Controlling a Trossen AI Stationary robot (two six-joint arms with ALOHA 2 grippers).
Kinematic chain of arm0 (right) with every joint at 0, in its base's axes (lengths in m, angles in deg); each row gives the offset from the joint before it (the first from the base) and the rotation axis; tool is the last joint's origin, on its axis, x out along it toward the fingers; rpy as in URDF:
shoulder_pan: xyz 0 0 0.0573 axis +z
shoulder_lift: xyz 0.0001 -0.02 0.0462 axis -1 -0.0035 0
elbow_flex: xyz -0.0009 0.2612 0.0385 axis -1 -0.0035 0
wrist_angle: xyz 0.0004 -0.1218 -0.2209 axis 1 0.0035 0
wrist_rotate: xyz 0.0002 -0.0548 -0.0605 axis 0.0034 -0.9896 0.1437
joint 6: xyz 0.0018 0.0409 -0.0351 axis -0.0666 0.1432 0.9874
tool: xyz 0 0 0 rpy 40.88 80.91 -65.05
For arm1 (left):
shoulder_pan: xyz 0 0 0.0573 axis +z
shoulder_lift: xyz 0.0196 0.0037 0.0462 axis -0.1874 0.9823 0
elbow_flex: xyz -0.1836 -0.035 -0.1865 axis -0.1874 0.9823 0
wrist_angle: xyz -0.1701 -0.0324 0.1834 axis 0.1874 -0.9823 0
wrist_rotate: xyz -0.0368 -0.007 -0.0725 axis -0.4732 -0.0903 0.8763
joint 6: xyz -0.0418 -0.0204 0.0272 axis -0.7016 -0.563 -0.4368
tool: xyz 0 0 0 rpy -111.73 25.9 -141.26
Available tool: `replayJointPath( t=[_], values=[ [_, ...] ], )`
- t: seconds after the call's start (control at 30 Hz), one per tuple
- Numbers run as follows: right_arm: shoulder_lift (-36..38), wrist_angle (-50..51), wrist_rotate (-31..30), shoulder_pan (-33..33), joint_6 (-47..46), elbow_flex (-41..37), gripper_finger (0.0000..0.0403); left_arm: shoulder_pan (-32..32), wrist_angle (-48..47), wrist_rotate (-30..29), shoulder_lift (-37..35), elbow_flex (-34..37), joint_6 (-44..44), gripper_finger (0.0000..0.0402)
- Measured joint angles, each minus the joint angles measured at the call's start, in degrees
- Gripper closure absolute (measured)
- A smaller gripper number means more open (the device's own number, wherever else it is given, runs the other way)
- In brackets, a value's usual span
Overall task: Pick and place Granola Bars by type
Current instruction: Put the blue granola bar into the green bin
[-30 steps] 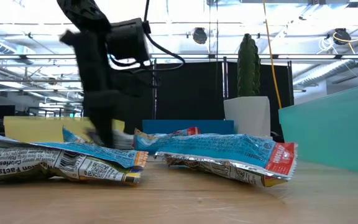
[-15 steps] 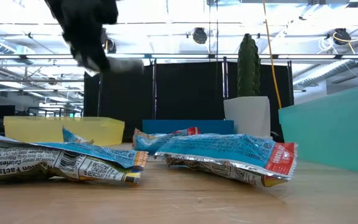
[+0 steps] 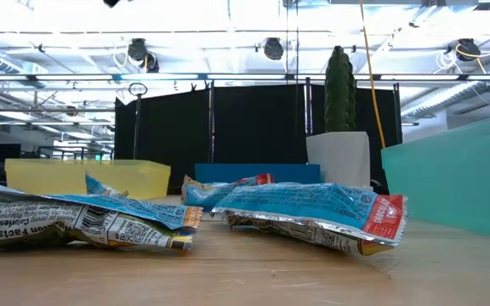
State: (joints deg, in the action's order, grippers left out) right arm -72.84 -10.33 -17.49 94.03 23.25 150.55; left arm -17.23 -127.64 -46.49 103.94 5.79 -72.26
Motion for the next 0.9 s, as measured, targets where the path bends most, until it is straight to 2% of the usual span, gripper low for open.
replayJointPath(
  t=[0.2,0.3,0.43,0.9],
  values=[
    [0.0,0.1,0.0,0.0,-0.1,0.0,0.0133,0.1,0.2,-2.9,0.7,-8.2,5.7,0.0392],
    [0.0,0.0,0.0,0.0,-0.1,0.0,0.0133,0.1,4.0,-3.1,0.6,-10.7,8.7,0.0392],
    [0.0,0.2,0.0,0.0,-0.1,0.0,0.0133,-0.2,7.1,-2.0,0.7,-12.4,12.2,0.0392],
    [0.0,-0.4,0.1,0.0,-0.7,0.0,0.0133,-1.1,8.8,-0.4,2.5,-13.4,14.1,0.0392]
  ],
)
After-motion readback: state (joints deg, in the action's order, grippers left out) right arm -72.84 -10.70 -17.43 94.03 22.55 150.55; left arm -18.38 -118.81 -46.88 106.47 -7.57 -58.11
